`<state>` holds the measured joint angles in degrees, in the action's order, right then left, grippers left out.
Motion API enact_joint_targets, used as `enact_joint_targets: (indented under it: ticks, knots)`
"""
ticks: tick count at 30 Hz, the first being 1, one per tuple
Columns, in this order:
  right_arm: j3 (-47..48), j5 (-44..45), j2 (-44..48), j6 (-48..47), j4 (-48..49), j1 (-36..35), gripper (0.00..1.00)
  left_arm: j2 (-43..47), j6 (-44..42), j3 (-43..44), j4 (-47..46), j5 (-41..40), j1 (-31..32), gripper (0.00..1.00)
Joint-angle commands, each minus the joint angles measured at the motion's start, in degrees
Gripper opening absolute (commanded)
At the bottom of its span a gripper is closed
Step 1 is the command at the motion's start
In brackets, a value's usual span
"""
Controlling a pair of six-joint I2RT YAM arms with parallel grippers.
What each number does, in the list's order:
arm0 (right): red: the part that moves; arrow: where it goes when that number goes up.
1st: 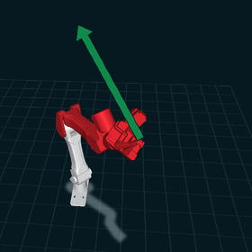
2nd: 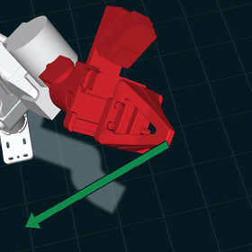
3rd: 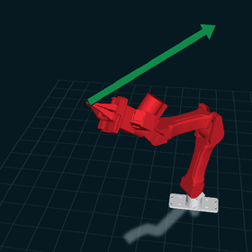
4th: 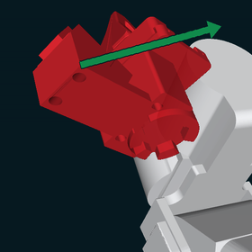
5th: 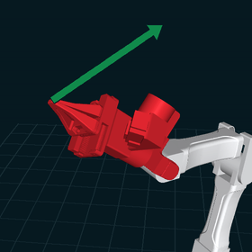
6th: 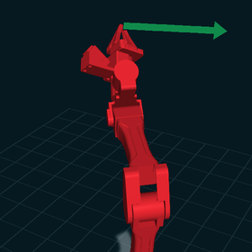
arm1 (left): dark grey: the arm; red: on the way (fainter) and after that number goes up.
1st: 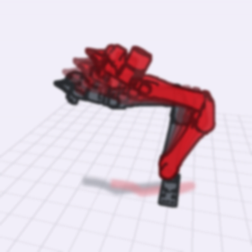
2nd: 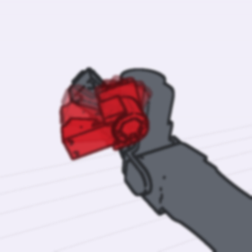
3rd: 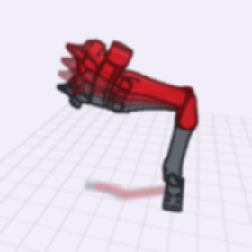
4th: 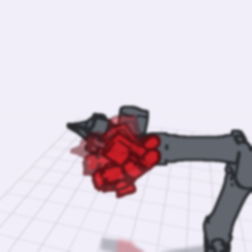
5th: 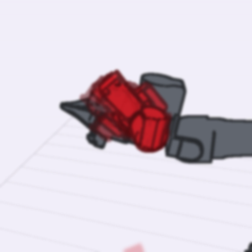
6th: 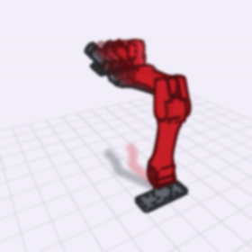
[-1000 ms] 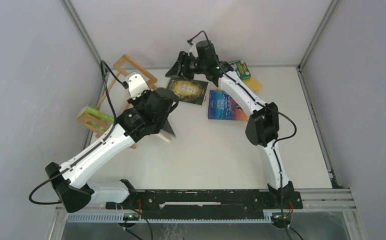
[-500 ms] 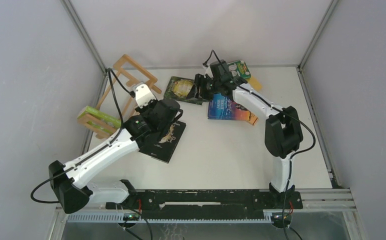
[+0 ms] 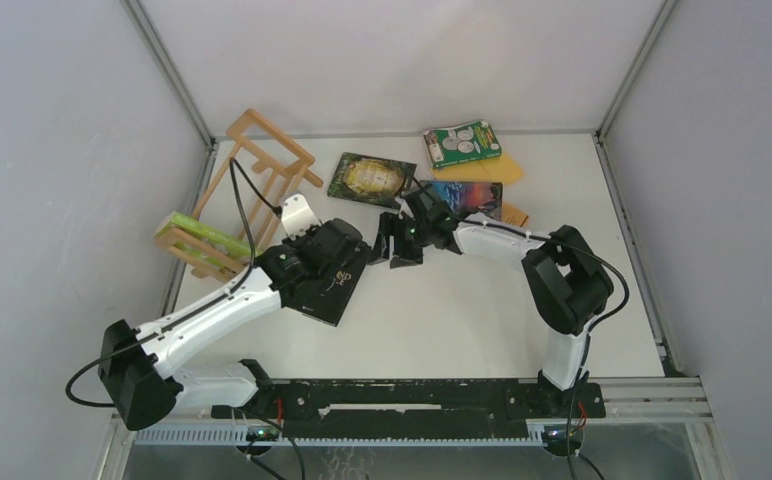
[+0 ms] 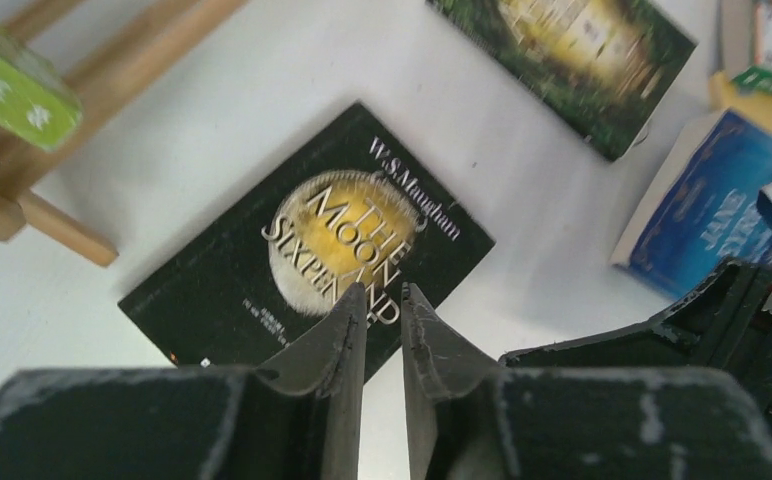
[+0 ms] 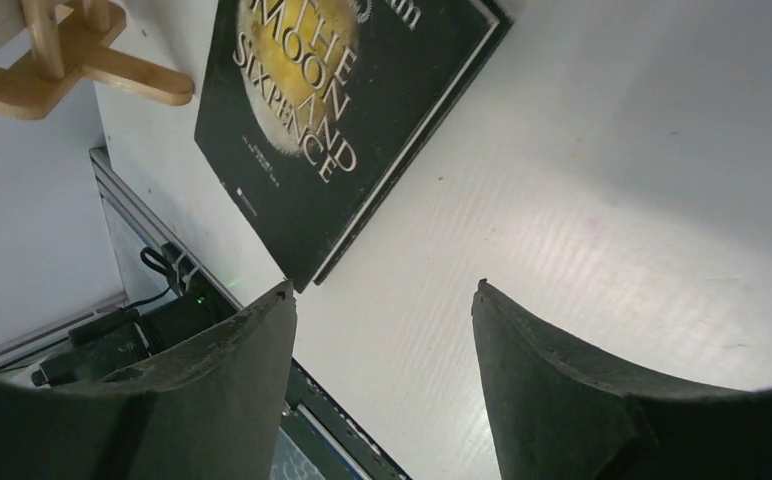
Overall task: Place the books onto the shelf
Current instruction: Adjust the book at the center of the board.
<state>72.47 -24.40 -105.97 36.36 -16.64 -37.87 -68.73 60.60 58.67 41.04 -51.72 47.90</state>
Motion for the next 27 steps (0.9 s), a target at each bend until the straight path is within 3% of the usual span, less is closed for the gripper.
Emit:
enact_joint_targets:
  ticks: [1,9,16,27]
  knots:
    - [-2.87,0.82,1.78,4.74,12.07,-1.96,0.72,0.33,3.63,-4.49,-0.81,4.91,0.35,0.25]
    - [-4.28,-0.53,-3.21,10.00,22.53,-2.15,0.72,-0.94,3.45,-6.75,-1.07,6.59,0.35,0.42]
    - [-1.23,-0.45,-9.11,10.99,23.24,-1.95,0.72,-1.50,3.10,-9.95,-4.62,9.83,-0.87,0.56]
    - [4.22,-1.35,-16.28,12.91,25.37,-1.95,0.70,0.52,1.30,-15.73,-10.23,14.00,-5.03,0.59]
